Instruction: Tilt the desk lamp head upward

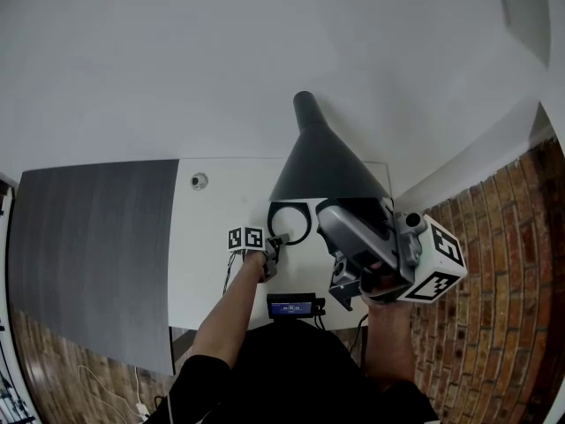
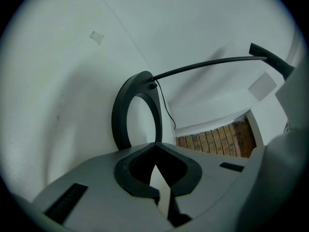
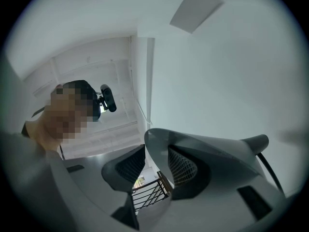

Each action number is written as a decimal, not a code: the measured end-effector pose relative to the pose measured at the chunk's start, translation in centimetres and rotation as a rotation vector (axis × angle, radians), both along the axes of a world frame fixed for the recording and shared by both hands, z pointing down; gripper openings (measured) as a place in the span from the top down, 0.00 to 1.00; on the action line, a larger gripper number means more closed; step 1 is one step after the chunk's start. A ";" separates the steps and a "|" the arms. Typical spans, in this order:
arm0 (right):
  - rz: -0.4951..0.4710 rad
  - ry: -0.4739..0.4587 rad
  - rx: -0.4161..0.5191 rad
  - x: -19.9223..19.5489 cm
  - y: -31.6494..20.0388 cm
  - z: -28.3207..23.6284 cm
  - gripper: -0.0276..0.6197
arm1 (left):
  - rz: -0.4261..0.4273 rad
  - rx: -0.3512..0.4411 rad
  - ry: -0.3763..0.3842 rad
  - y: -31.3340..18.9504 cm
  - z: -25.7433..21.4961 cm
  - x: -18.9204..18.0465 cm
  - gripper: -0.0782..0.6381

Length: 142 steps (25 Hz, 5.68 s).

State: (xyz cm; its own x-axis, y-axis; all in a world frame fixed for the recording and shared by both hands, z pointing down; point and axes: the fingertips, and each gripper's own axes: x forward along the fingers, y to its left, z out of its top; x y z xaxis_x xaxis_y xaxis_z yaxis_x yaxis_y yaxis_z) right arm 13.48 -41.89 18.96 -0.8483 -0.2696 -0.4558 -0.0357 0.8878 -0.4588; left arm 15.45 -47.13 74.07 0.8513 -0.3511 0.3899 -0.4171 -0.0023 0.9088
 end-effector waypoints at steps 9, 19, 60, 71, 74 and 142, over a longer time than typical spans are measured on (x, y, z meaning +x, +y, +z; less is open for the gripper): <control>0.023 -0.014 -0.043 -0.1 -0.4 -0.4 0.72 | 0.009 -0.003 -0.005 0.0 0.0 0.0 0.88; 0.113 -0.027 -0.034 -0.1 0.4 -0.5 0.72 | 0.009 -0.005 -0.003 -0.1 0.1 0.0 0.88; 0.113 -0.134 -0.159 -0.2 -2.3 -3.6 0.72 | 0.014 -0.006 -0.015 0.1 0.2 0.0 0.88; 0.118 -0.136 -0.153 -0.2 -2.1 -3.5 0.71 | 0.016 -0.002 -0.006 0.1 0.2 0.1 0.88; 0.133 -0.128 -0.130 -0.2 -1.6 -3.3 0.72 | 0.013 0.001 -0.003 0.0 0.2 0.0 0.88; 0.114 0.099 -0.644 7.9 -2.6 22.8 0.72 | -0.562 0.123 0.159 8.4 -9.4 -12.4 0.88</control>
State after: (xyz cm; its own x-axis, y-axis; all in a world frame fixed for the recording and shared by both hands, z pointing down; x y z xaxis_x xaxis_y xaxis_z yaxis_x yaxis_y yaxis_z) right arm 21.42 -44.45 41.75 -0.8281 -0.5525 -0.0946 -0.1825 0.4254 -0.8864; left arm 3.07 -38.74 64.66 0.5663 -0.7994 0.2009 -0.2440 0.0702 0.9672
